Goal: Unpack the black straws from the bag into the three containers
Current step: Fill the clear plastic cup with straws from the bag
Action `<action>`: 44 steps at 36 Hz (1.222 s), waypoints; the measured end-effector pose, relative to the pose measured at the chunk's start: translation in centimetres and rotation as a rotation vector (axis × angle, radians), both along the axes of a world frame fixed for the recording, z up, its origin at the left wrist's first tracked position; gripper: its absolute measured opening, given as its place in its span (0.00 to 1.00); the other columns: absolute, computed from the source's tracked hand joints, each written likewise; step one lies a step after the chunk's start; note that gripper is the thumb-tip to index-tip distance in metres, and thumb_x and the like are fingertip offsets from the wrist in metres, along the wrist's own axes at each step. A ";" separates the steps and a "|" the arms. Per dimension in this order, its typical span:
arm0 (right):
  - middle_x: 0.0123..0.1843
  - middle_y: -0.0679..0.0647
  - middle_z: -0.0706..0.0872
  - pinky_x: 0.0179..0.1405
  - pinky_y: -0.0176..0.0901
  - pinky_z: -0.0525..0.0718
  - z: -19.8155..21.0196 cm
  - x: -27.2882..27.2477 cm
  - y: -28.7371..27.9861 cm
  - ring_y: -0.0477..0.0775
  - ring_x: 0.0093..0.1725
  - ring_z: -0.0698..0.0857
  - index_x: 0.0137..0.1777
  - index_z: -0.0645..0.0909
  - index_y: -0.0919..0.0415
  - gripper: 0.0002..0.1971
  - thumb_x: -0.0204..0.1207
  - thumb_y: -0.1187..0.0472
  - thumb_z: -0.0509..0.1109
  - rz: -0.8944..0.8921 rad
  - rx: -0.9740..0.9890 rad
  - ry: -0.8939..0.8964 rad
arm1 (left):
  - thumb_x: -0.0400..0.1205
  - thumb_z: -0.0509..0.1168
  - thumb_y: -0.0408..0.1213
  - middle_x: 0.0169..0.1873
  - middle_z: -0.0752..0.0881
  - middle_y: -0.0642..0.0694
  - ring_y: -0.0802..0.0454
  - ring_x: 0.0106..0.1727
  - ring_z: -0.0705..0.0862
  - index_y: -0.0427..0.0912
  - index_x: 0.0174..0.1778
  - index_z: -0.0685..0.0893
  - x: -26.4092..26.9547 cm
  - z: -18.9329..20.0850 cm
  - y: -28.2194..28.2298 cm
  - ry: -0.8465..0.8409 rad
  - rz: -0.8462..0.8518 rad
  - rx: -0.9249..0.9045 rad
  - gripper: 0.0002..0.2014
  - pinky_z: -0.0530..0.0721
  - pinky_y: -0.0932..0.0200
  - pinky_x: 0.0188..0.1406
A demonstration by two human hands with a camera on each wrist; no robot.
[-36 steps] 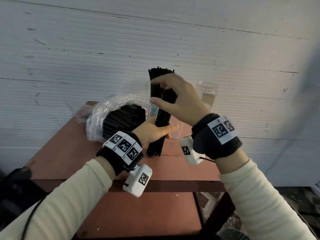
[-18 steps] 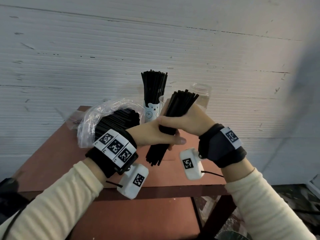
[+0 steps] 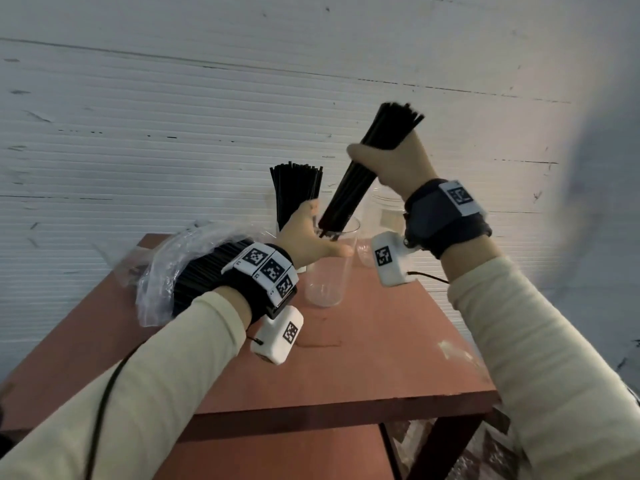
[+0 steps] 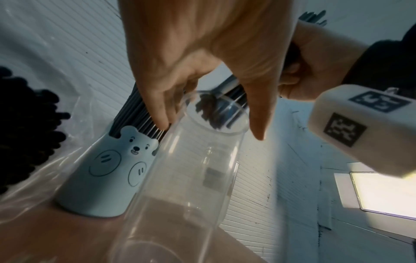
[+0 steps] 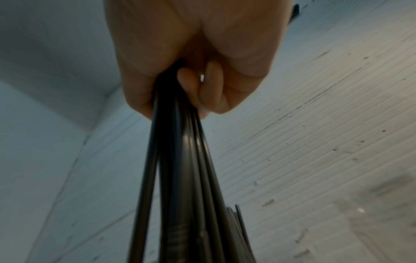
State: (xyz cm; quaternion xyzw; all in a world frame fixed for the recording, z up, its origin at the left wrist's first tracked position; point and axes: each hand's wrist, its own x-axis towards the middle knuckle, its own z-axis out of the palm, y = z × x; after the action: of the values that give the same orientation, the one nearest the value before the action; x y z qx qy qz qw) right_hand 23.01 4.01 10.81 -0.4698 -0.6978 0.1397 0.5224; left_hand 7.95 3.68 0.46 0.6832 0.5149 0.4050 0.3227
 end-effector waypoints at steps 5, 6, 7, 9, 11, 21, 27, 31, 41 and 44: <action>0.24 0.48 0.68 0.19 0.35 0.67 -2.1 -0.4 2.2 0.43 0.20 0.67 0.28 0.64 0.55 0.20 0.70 0.59 0.74 0.021 -0.125 -0.120 | 0.69 0.81 0.39 0.78 0.70 0.47 0.52 0.78 0.70 0.42 0.82 0.62 -0.4 -0.7 0.6 -0.006 0.018 0.009 0.48 0.67 0.65 0.66; 0.23 0.47 0.67 0.18 0.36 0.66 -2.4 -0.5 2.6 0.43 0.19 0.66 0.27 0.63 0.54 0.21 0.69 0.59 0.74 0.024 -0.154 -0.125 | 0.69 0.81 0.39 0.77 0.71 0.49 0.53 0.77 0.70 0.43 0.81 0.63 -0.5 -0.9 0.7 -0.014 0.014 0.004 0.47 0.68 0.65 0.67; 0.22 0.47 0.66 0.18 0.36 0.65 -2.6 -0.6 2.8 0.44 0.18 0.65 0.26 0.62 0.54 0.22 0.69 0.59 0.74 0.028 -0.183 -0.128 | 0.69 0.81 0.39 0.75 0.73 0.50 0.53 0.76 0.71 0.44 0.80 0.64 -0.7 -1.0 0.7 -0.016 0.014 0.000 0.46 0.70 0.63 0.69; 0.22 0.47 0.66 0.17 0.36 0.64 -2.9 -0.8 3.0 0.44 0.18 0.65 0.25 0.61 0.53 0.23 0.69 0.59 0.74 0.026 -0.204 -0.126 | 0.68 0.82 0.40 0.65 0.76 0.56 0.55 0.72 0.74 0.47 0.77 0.68 -0.9 -1.4 0.8 -0.023 0.029 -0.003 0.43 0.74 0.58 0.70; 0.22 0.47 0.67 0.18 0.36 0.65 -2.7 -0.9 3.0 0.44 0.19 0.66 0.25 0.62 0.54 0.22 0.69 0.58 0.74 0.003 -0.179 -0.105 | 0.66 0.83 0.42 0.60 0.76 0.59 0.57 0.69 0.75 0.48 0.76 0.68 -1.0 -1.6 0.9 -0.028 0.047 0.001 0.44 0.75 0.56 0.70; 0.23 0.44 0.70 0.23 0.35 0.71 0.9 0.4 1.5 0.43 0.22 0.70 0.25 0.66 0.53 0.18 0.67 0.59 0.73 -0.118 0.061 0.164 | 0.64 0.84 0.41 0.74 0.75 0.52 0.56 0.75 0.73 0.46 0.80 0.65 -0.9 -1.6 1.1 -0.050 0.027 -0.026 0.50 0.73 0.50 0.76; 0.25 0.46 0.69 0.22 0.30 0.69 0.3 -0.6 0.9 0.42 0.23 0.69 0.26 0.64 0.55 0.18 0.67 0.59 0.73 -0.056 0.077 0.017 | 0.65 0.84 0.43 0.73 0.75 0.52 0.55 0.75 0.74 0.48 0.80 0.66 -0.9 -1.5 1.1 -0.010 0.049 -0.010 0.49 0.73 0.52 0.76; 0.25 0.46 0.69 0.23 0.33 0.70 -0.4 -1.2 1.2 0.44 0.25 0.70 0.30 0.67 0.57 0.17 0.68 0.57 0.74 0.037 0.005 -0.140 | 0.65 0.83 0.43 0.71 0.76 0.53 0.54 0.73 0.75 0.49 0.79 0.67 -1.0 -1.4 1.0 0.004 0.060 -0.001 0.47 0.73 0.57 0.73; 0.30 0.55 0.84 0.35 0.40 0.80 -3.1 -1.7 2.6 0.51 0.29 0.82 0.39 0.83 0.59 0.20 0.60 0.44 0.84 0.130 -0.644 -0.393 | 0.67 0.82 0.44 0.70 0.78 0.52 0.53 0.72 0.76 0.48 0.77 0.69 -1.0 -1.5 0.9 0.030 0.063 0.029 0.44 0.74 0.58 0.70; 0.26 0.51 0.85 0.26 0.30 0.78 -3.2 -1.6 1.7 0.43 0.22 0.79 0.39 0.85 0.62 0.14 0.68 0.52 0.82 0.156 -0.643 -0.374 | 0.65 0.83 0.43 0.67 0.81 0.52 0.54 0.68 0.79 0.47 0.77 0.70 -1.0 -1.5 0.9 0.009 0.062 0.021 0.44 0.76 0.58 0.69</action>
State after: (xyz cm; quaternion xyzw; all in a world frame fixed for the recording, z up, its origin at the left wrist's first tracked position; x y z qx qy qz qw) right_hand 21.44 5.72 7.58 -0.5727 -0.7352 0.3026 0.2000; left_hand 6.99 4.55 -1.06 0.6719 0.5332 0.4171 0.3004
